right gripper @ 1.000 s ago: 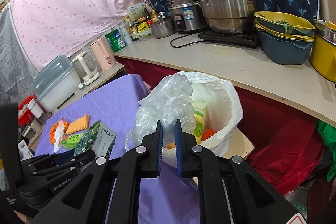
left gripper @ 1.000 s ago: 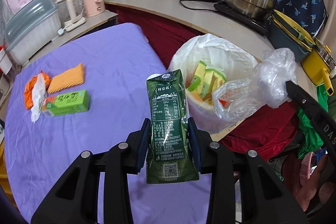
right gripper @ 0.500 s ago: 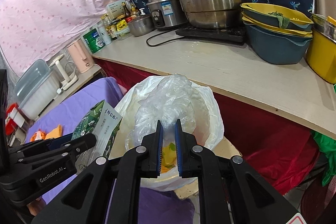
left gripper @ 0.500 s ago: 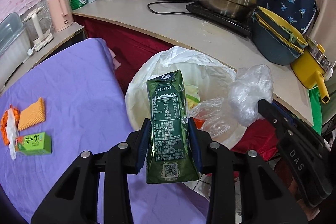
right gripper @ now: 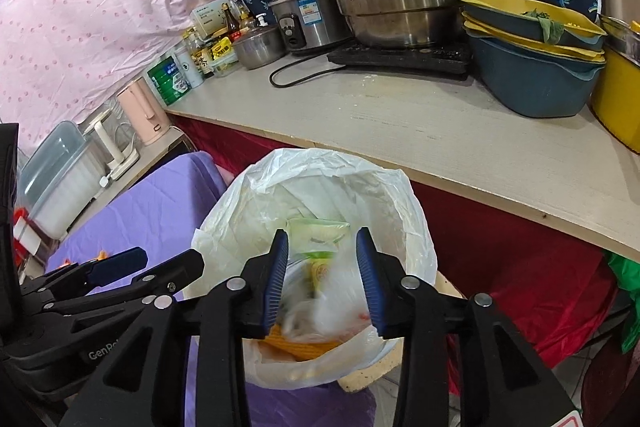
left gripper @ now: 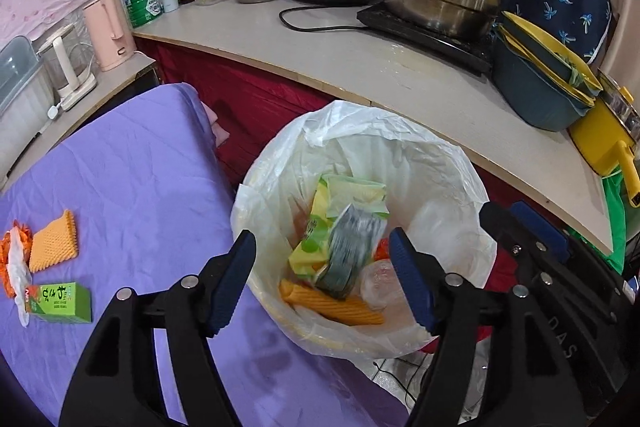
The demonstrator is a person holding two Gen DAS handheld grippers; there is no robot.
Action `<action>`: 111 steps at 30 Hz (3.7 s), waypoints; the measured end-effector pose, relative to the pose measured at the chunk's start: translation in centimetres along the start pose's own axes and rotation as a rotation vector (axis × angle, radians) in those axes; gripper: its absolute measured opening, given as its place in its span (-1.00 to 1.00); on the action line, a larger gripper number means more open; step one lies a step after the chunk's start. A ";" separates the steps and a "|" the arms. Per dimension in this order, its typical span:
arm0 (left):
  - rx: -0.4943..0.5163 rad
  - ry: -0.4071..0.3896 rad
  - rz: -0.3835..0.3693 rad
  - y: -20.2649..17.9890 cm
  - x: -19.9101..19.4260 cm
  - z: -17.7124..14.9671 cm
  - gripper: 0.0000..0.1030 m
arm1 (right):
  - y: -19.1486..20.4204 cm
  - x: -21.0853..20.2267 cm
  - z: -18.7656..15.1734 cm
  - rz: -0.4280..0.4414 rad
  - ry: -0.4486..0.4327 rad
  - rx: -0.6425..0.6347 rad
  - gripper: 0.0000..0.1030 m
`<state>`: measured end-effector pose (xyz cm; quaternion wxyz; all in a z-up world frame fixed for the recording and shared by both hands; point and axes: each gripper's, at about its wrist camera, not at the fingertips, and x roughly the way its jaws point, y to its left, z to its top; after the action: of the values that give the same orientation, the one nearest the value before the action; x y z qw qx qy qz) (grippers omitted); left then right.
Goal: Collect trash
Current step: 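Move both tools back over the table toward the tissue and toothpaste box, then grasp the white tissue with the left gripper while the right gripper grasps the green NB toothpaste box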
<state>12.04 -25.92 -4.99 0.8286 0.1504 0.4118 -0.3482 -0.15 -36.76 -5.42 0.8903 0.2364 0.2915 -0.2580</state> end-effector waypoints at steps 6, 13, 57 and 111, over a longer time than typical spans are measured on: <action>-0.038 0.004 0.007 1.1 -0.3 0.2 0.28 | 0.9 -1.0 0.3 0.007 -0.025 -0.007 -0.16; -0.078 -0.015 0.020 2.6 -1.8 0.2 0.28 | 1.9 -2.2 0.8 0.022 -0.046 -0.016 -0.13; -0.514 -0.062 0.366 31.1 -12.2 -10.6 0.54 | 26.9 -0.6 -7.2 0.299 0.100 -0.312 0.14; -0.695 0.151 0.316 39.6 -5.3 -16.8 -0.65 | 34.8 8.2 -15.6 0.465 0.430 -0.456 0.14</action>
<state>27.89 13.67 -12.62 0.8409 -0.0523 0.5368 -0.0438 20.09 -4.22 -12.48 0.8732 0.1409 0.4600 0.0778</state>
